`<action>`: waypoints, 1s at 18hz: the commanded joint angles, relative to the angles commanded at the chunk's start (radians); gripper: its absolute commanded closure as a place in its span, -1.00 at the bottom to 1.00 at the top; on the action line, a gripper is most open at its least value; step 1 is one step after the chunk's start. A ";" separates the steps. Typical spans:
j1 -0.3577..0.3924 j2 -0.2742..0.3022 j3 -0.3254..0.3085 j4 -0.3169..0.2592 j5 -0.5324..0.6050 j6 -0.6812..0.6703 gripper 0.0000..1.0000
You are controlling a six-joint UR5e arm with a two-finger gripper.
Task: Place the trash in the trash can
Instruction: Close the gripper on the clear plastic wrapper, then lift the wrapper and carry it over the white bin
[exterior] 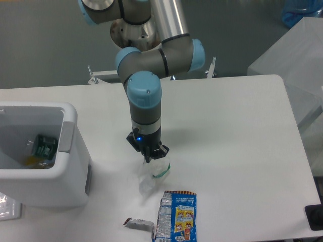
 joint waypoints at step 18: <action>0.014 0.029 0.389 0.009 -0.394 -0.728 0.77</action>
